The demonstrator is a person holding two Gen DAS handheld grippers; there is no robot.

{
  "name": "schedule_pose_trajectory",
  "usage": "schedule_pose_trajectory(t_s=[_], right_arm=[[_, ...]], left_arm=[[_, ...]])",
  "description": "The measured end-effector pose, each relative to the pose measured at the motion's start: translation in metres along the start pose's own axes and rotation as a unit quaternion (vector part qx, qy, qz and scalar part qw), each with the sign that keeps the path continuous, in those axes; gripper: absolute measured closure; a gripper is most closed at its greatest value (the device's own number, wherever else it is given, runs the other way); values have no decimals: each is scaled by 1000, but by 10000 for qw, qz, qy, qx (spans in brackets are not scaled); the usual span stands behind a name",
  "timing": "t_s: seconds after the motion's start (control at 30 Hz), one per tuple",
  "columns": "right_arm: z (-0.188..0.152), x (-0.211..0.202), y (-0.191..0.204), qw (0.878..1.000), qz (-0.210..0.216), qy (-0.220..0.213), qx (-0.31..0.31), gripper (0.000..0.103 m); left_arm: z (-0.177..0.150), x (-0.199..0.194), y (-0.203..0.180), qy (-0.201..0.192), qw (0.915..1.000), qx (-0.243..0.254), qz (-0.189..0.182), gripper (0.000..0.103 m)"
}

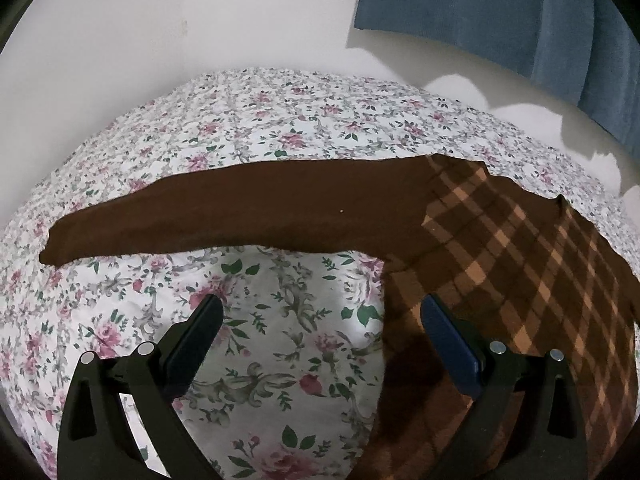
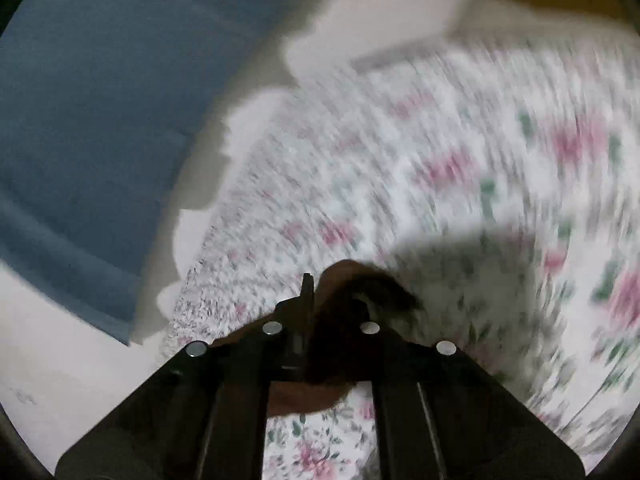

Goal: Fold small clothes
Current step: 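Grasp the brown sleeve cuff with the right gripper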

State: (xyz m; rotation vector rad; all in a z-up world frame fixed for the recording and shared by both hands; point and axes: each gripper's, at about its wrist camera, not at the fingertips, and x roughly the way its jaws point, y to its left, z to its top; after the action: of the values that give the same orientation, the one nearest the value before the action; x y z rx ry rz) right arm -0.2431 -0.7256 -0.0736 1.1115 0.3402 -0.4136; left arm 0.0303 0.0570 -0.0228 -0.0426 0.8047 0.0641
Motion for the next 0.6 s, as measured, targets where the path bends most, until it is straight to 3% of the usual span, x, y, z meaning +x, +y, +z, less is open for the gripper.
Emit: schedule_pose_trajectory(t_s=[0.07,0.13,0.17,0.2,0.23,0.3,0.4,0.53,0.57,0.6], right_arm=[[4,0,-14,9983,-571,-21,83,96],[7,2,-39,9956,-759,150,532,93],[3,0,-51,9943,-751,194,729,92],[0,-3,-64,9927,-626,269,1000,80],[-7,-4,-70,9918,-393,279,1182,74],[-10,-11,-77,9905,-66,260,1352,71],[-11,-16,-75,9914,24,226,1290,63],[-11,2,-53,9939,-234,498,959,65],[-11,7,-44,9944,-302,602,815,70],[-12,16,-32,9947,-367,701,659,87]], left_arm=[[0,-2,0,-37,10000,55,7,5],[1,-2,-1,-53,9999,92,-3,5],[1,-2,-1,-56,9999,105,-11,5],[2,-2,-1,-62,9999,124,-14,5],[2,-2,-1,-67,9999,133,-9,5],[3,-3,0,-73,9999,133,1,5],[4,-3,3,-40,9999,111,-2,5],[2,-5,8,-41,9999,145,24,5],[1,-5,10,-29,9999,147,36,5],[1,-5,12,-8,9999,136,42,5]])
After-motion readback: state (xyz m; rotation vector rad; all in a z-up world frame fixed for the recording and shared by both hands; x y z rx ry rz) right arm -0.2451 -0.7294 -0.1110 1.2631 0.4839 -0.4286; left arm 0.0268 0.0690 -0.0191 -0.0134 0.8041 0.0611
